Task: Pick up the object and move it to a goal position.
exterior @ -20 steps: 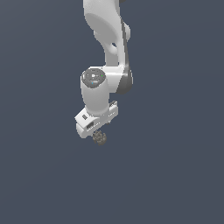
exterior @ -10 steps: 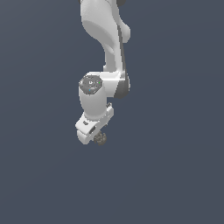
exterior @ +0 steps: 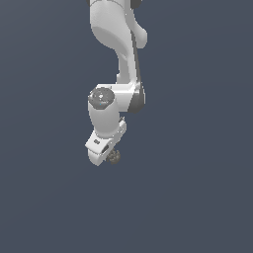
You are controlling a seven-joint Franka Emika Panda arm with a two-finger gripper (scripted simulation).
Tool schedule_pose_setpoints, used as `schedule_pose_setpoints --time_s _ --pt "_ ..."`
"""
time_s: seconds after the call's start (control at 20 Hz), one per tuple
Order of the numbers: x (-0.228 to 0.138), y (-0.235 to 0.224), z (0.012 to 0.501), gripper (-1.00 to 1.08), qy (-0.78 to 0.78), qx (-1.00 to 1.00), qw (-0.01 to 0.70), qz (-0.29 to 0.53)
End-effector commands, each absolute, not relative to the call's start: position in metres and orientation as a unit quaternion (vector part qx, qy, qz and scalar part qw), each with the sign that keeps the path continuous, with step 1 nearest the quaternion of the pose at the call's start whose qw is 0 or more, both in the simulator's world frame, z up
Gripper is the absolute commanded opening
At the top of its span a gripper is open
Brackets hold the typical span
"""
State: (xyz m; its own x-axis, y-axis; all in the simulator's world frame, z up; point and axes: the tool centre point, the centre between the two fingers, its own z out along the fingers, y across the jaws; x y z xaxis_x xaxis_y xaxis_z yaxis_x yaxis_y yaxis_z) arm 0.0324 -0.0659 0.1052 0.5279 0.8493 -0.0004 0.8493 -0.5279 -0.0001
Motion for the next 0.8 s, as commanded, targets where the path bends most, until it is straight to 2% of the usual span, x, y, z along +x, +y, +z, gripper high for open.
schedule_pose_setpoints --time_s 0.0,0.75 --pt "0.032 -0.066 0.105 1.0 0.486 0.874 0.0 0.0" --pt "0.032 -0.066 0.055 1.0 0.488 0.873 0.0 0.0"
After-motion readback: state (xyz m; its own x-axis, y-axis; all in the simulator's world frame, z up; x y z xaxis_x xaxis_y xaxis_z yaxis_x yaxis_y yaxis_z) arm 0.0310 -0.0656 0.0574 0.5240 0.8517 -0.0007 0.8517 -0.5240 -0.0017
